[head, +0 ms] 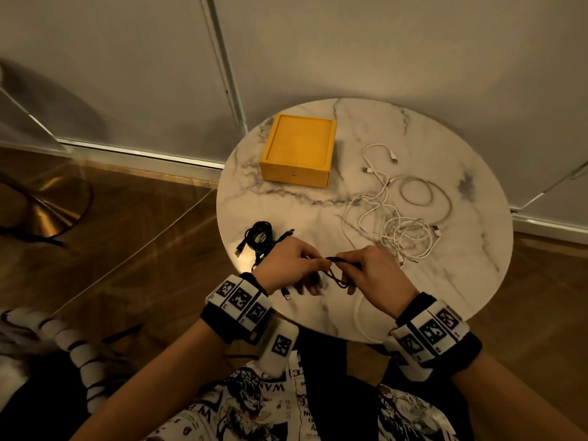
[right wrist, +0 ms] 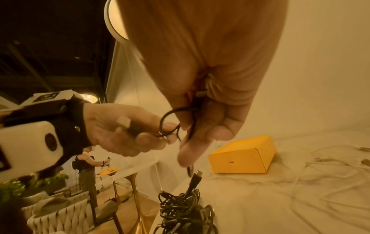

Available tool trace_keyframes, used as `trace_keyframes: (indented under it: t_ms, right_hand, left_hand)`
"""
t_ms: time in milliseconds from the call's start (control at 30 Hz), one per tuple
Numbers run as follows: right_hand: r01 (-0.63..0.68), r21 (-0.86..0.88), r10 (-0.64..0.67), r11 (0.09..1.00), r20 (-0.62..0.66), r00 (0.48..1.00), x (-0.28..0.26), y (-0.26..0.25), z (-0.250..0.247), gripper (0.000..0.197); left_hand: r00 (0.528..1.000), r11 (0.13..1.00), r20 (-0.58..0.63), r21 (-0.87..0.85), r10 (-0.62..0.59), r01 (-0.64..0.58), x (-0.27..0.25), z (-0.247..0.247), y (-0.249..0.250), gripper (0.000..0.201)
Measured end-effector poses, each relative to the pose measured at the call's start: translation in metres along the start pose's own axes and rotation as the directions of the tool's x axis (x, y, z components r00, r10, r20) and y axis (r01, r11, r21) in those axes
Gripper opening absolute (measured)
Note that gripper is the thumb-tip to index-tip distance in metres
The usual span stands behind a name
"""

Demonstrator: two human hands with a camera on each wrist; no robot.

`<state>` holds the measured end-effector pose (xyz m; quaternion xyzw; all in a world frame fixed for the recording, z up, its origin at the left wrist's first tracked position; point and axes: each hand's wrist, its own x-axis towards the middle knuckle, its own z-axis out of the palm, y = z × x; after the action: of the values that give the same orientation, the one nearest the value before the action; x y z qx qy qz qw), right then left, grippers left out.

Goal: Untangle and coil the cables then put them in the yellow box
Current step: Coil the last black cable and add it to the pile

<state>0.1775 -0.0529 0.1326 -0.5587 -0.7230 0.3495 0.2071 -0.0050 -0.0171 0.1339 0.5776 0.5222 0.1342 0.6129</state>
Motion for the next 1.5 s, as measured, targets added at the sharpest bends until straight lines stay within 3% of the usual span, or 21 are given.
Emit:
trace_keyframes:
  t_ms: [67, 133, 233, 333, 433, 500, 600, 700, 833, 967, 1033, 1200, 1400, 1500]
  right_hand:
    - [-0.017, 0.054, 0.02, 0.998, -0.067, 0.998, 0.0, -0.001, 0.002, 0.022]
    - [-0.034, 0.135, 0.052, 0.99, -0.13, 0.99, -0.001, -0.003, 0.003, 0.022]
    - [-0.026, 0.178, 0.056, 0.984, -0.17, 0.984, -0.001, -0.005, 0.004, 0.022]
    - [-0.012, 0.135, 0.031, 0.991, -0.142, 0.989, -0.001, -0.006, 0.006, 0.021]
    - [0.001, 0.094, 0.011, 0.996, -0.124, 0.992, -0.001, -0.002, 0.009, 0.021]
    - [0.007, 0.162, 0.016, 0.987, -0.138, 0.99, 0.0, -0.001, 0.011, 0.021]
    - [0.002, 0.284, 0.046, 0.959, -0.161, 0.986, 0.001, -0.005, 0.007, 0.023]
    - [-0.022, 0.325, 0.066, 0.945, -0.124, 0.99, 0.0, -0.006, 0.005, 0.023]
    - [-0.05, 0.389, 0.091, 0.92, -0.088, 0.992, -0.001, -0.007, 0.006, 0.021]
    - [-0.049, 0.454, 0.093, 0.89, -0.076, 0.993, -0.001, -0.008, 0.012, 0.021]
    - [-0.035, 0.466, 0.093, 0.884, -0.101, 0.991, -0.001, -0.007, 0.015, 0.02]
    - [0.01, 0.411, 0.069, 0.911, -0.176, 0.982, -0.004, -0.004, 0.022, 0.018]
    - [0.045, 0.424, 0.036, 0.904, -0.181, 0.983, -0.007, -0.006, 0.027, 0.018]
    - [0.035, 0.42, 0.026, 0.907, -0.139, 0.99, -0.01, -0.003, 0.027, 0.019]
  left_hand:
    - [0.997, 0.948, -0.066, -0.319, -0.038, 0.015, -0.001, 0.008, -0.001, 0.014]
    - [0.991, 0.86, -0.109, -0.51, -0.075, 0.009, -0.001, 0.014, -0.006, 0.022]
    - [0.992, 0.749, -0.059, -0.661, -0.114, 0.047, -0.003, 0.023, -0.013, 0.033]
    - [0.989, 0.639, -0.005, -0.764, -0.15, 0.093, -0.007, 0.021, -0.018, 0.025]
    - [0.989, 0.524, -0.014, -0.849, -0.147, 0.066, -0.01, 0.015, -0.018, 0.025]
    - [0.992, 0.57, -0.067, -0.822, -0.111, 0.009, -0.01, 0.017, -0.016, 0.026]
    - [0.981, 0.777, -0.187, -0.623, -0.043, -0.085, -0.01, 0.022, -0.016, 0.03]
    - [0.97, 0.865, -0.241, -0.485, 0.012, -0.132, -0.009, 0.021, -0.015, 0.016]
    - [0.956, 0.869, -0.293, -0.469, 0.015, -0.158, -0.01, 0.023, -0.013, 0.014]
    - [0.967, 0.67, -0.229, -0.737, -0.115, -0.095, -0.01, 0.033, -0.016, 0.004]
    - [0.959, 0.631, -0.248, -0.768, -0.137, -0.109, -0.01, 0.037, -0.017, 0.006]
    - [0.913, 0.758, -0.406, -0.609, -0.042, -0.235, -0.012, 0.048, -0.021, 0.014]
    - [0.879, 0.729, -0.47, -0.63, -0.084, -0.267, -0.01, 0.054, -0.025, 0.01]
    - [0.874, 0.79, -0.484, -0.553, -0.044, -0.266, -0.011, 0.052, -0.026, 0.008]
